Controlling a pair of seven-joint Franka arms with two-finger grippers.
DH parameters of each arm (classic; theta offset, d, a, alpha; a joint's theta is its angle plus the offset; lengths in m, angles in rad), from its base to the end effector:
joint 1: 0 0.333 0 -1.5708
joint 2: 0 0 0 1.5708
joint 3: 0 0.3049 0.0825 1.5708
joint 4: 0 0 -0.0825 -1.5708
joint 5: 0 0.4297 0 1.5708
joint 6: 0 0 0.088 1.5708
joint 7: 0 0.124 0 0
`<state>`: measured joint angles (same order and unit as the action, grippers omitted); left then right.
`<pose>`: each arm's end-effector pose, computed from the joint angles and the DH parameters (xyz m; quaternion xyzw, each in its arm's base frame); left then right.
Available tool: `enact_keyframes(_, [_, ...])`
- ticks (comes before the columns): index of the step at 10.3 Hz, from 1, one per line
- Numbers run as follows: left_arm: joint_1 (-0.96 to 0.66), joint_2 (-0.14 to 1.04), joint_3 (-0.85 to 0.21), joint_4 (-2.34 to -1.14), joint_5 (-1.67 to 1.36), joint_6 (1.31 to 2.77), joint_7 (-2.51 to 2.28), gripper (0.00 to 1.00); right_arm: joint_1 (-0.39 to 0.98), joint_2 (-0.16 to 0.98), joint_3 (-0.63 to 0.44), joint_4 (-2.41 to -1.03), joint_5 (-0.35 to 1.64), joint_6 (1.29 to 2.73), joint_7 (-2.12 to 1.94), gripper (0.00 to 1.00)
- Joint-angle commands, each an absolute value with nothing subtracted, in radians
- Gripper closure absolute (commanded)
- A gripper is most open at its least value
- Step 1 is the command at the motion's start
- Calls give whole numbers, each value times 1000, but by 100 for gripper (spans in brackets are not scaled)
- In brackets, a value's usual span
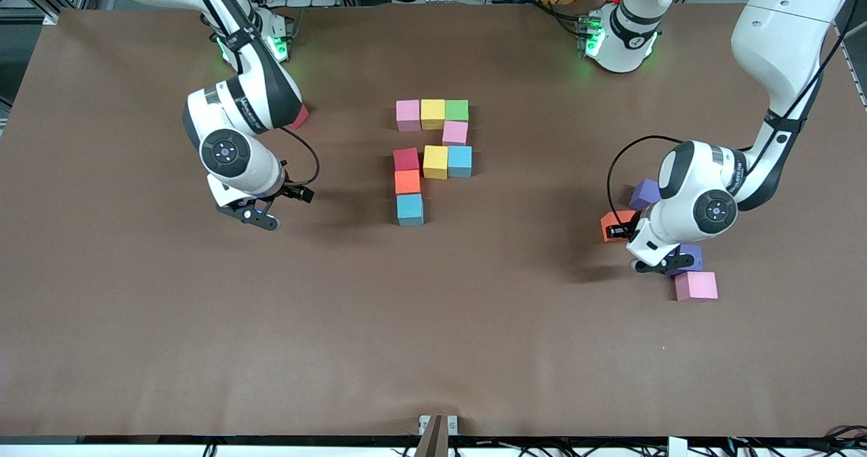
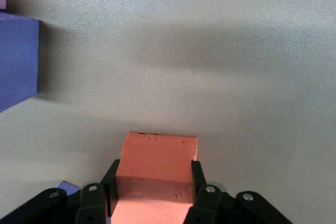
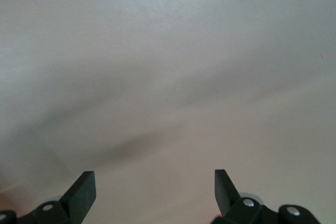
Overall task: Form number 2 with 11 blocks
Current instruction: 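Withdraw the right gripper while the left gripper carries orange toward group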
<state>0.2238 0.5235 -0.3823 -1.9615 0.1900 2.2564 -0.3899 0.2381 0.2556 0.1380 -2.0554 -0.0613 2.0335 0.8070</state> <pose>0.6091 -0.0958 0.1469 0.9935 0.0627 -0.0947 0.0025 0.5415 0.2100 0.2362 0.9713 -0.1946 -0.1092 0.0827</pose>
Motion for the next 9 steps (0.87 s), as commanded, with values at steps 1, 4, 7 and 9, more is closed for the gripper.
enact_keyframes(1, [225,520,-388,-1948,170,2260,-397,80,215,222,152,-2132,-61,2055,926,0])
enact_keyframes(4, [212,520,-388,-1922,155,2253,-413,80,215,175,158,-2221,-61,2063,960,0])
enact_keyframes(7, [210,520,-390,-1893,98,2218,-413,80,212,111,158,-2314,-60,2051,960,0])
enact_keyframes(9, [187,522,-388,-1884,84,2215,-417,79,212,86,158,-2386,-26,2043,960,0])
